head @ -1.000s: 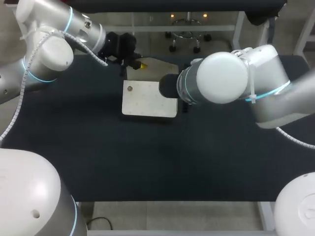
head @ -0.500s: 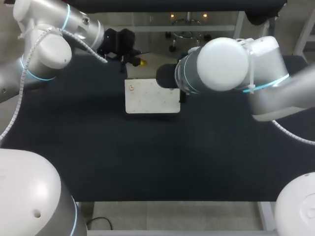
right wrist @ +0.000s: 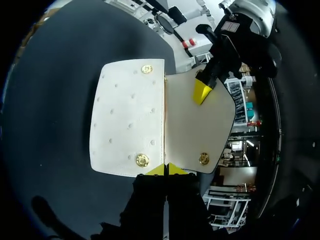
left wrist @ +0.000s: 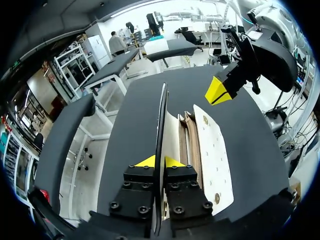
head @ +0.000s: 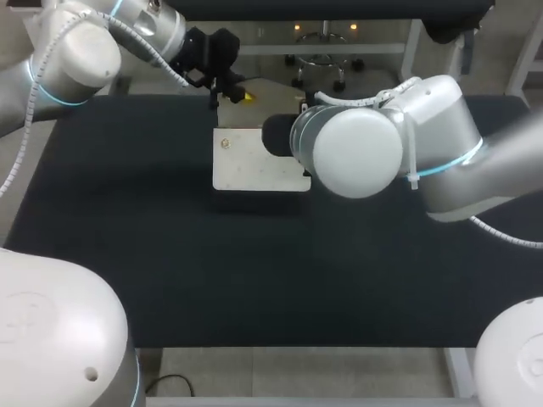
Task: Pick up the bag, open it, inspect its contents, close it, and place it on the opposite side
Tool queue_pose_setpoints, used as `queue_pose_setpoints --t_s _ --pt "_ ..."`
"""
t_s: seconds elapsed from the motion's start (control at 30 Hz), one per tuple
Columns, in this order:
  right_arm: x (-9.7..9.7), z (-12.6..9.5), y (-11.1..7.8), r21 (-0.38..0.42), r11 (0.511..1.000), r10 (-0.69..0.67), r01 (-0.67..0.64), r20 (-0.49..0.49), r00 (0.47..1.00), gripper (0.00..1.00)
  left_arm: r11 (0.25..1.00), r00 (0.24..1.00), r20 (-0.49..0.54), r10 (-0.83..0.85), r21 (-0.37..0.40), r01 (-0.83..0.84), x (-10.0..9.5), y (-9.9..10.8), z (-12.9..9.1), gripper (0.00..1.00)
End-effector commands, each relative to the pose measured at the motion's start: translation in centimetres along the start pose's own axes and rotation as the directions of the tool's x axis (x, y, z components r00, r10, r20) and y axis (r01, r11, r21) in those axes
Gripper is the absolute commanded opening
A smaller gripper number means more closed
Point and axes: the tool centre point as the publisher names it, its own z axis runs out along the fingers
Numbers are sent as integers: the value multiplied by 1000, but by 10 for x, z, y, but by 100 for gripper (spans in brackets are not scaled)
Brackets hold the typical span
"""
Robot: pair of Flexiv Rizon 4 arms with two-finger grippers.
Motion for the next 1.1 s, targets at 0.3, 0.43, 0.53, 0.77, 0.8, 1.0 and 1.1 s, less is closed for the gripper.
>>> queue_pose_setpoints --t_s 0.3,0.43,0.53,0.77,0.8,1.0,1.1 --pt "-6 34 12 6 1000 -21 21 25 999 0 1000 1000 -13 -22 5 22 6 -2 4 0" --pt "-4 46 14 11 1000 -18 18 7 1000 0 1000 1000 -12 -25 14 25 7 -3 2 0" --pt "0 54 13 20 1000 -9 9 -8 1000 0 1000 999 -17 -27 15 27 9 -2 1 0" --pt "8 63 15 26 1000 -3 4 -34 999 0 999 999 -8 -40 25 40 12 0 -3 0" --pt "9 62 15 26 1000 -4 5 -37 999 0 999 999 -5 -43 27 43 12 0 -4 0" --pt "20 58 16 20 1000 -7 8 -54 998 0 997 998 0 -65 52 65 12 1 -7 0" --pt "26 55 16 19 1000 -5 6 -63 998 0 995 997 4 -76 63 76 13 1 -8 0"
